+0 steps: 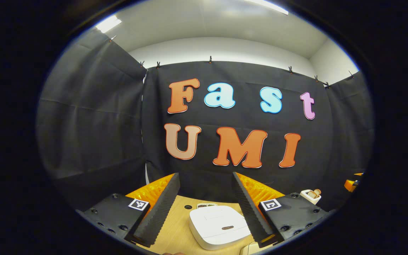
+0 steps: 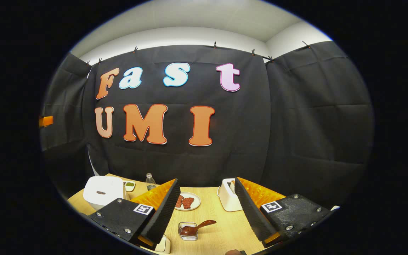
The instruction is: Close the left gripper, press the button to open the rice cooker; take a wooden spoon from the chopstick holder with the right hand, scoop a spoonful of rice and pour it into the rice cooker, then put the wooden spoon back into the chopstick holder.
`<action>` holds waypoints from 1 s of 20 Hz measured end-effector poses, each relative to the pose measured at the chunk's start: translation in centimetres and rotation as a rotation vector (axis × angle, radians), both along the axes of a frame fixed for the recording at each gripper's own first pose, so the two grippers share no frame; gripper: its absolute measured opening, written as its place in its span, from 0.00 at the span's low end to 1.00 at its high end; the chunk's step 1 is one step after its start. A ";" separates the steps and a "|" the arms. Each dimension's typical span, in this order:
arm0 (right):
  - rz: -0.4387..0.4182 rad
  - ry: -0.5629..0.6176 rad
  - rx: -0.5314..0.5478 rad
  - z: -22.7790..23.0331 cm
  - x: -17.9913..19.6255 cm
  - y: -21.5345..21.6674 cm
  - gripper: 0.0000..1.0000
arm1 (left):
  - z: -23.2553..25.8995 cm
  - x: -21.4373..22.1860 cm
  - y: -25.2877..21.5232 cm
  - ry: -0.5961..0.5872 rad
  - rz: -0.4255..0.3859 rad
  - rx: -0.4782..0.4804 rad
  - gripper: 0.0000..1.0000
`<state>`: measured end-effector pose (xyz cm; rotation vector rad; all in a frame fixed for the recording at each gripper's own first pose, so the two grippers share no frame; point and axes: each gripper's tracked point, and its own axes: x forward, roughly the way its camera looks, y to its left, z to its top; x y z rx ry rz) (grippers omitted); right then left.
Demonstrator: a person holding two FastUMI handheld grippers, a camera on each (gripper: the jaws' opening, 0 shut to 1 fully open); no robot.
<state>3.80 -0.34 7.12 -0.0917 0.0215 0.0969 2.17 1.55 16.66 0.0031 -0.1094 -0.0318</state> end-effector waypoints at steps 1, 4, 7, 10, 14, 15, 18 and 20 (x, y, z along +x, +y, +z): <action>-0.004 -0.003 0.002 0.2 -0.4 0.4 0.95 | 0.0 -0.2 0.3 -0.003 -0.001 0.003 0.99; -0.016 -0.016 0.017 0.2 -1.1 1.3 0.95 | 0.3 -1.0 1.4 -0.015 -0.012 0.020 0.98; -0.032 -0.029 0.016 -0.2 -2.8 1.2 1.00 | 0.4 -1.4 2.0 -0.023 -0.023 0.005 0.99; -0.049 -0.031 0.019 0.0 -3.7 1.2 1.00 | 0.5 -1.5 2.1 -0.023 -0.037 -0.018 0.99; -0.074 -0.054 -0.004 0.7 -4.5 0.4 0.95 | 1.3 -1.3 2.7 -0.053 -0.011 0.004 0.99; -0.080 -0.060 -0.006 0.9 -4.6 0.1 0.95 | 1.7 -1.3 2.5 -0.066 -0.004 0.008 0.99; -0.087 -0.062 0.007 0.9 -4.1 -0.5 0.95 | 2.2 -1.3 1.7 -0.092 0.001 0.011 0.99; -0.083 -0.055 0.017 0.7 -3.5 -0.8 0.96 | 2.6 -1.0 0.8 -0.100 -0.001 -0.003 0.99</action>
